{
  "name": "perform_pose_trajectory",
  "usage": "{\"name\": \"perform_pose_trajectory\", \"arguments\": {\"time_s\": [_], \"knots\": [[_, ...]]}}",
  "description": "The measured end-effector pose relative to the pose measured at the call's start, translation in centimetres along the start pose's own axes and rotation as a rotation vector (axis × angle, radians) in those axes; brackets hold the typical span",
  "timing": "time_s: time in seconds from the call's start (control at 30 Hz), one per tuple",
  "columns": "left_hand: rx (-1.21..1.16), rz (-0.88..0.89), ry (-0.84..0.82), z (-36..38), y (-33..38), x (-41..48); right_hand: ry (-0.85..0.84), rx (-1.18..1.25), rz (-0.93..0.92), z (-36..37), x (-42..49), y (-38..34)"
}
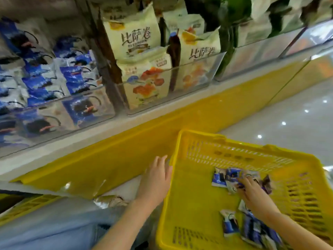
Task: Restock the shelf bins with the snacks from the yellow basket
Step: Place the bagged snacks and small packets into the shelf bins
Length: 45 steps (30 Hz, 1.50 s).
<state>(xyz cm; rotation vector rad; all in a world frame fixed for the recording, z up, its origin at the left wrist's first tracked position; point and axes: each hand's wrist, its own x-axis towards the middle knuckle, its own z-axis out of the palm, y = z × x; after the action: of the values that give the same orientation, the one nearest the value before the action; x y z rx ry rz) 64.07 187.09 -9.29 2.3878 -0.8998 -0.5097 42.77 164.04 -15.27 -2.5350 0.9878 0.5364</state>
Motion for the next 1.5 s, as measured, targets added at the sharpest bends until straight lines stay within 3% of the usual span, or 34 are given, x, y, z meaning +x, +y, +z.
{"name": "perform_pose_trajectory", "arguments": {"time_s": [0.17,0.3,0.4,0.53,0.77,0.87,0.97,1.03,1.1,1.23,1.3,1.37,1.43,1.5], "knots": [[-0.242,-0.152,-0.080,3.2,0.5,2.3,-0.114,0.065,0.240,4.1,0.7,5.8],[-0.323,-0.225,-0.029,4.3,0.8,3.5,-0.158,0.060,0.322,5.3,1.9,7.7],[-0.343,-0.206,0.022,4.8,0.8,3.6,-0.125,0.049,0.332,6.0,2.5,8.6],[-0.353,-0.192,0.050,5.0,0.8,3.7,-0.061,0.157,0.488,7.0,2.8,9.7],[-0.328,-0.187,0.070,5.1,0.6,3.7,-0.065,0.109,0.370,5.5,2.2,8.7],[-0.213,-0.193,0.083,5.0,1.1,3.3,-0.039,0.116,0.266,3.6,1.5,6.5],[0.076,-0.012,0.271,4.8,2.4,2.1,-0.020,0.323,0.161,1.6,0.6,3.2],[0.105,0.105,0.335,5.1,3.6,1.0,-0.004,0.483,0.081,0.3,-0.1,0.9],[-0.069,0.108,0.170,5.7,4.8,-0.1,0.022,0.553,-0.008,-0.8,-1.1,-1.4],[-0.574,-0.307,-0.375,7.1,7.3,-1.5,0.182,0.559,-0.163,-1.2,-3.5,-6.0],[-0.901,-0.471,-0.413,7.4,7.9,-1.7,0.245,0.518,-0.238,-0.7,-4.4,-7.6],[-1.153,-0.557,-0.350,7.5,7.7,-1.8,0.221,0.540,-0.343,0.0,-5.2,-8.4],[-1.198,-0.565,-0.258,7.6,6.9,-1.8,0.151,0.556,-0.467,0.7,-5.7,-8.4],[-1.143,-0.540,-0.214,7.9,6.2,-1.9,0.143,0.586,-0.461,1.3,-5.6,-7.4]]}}
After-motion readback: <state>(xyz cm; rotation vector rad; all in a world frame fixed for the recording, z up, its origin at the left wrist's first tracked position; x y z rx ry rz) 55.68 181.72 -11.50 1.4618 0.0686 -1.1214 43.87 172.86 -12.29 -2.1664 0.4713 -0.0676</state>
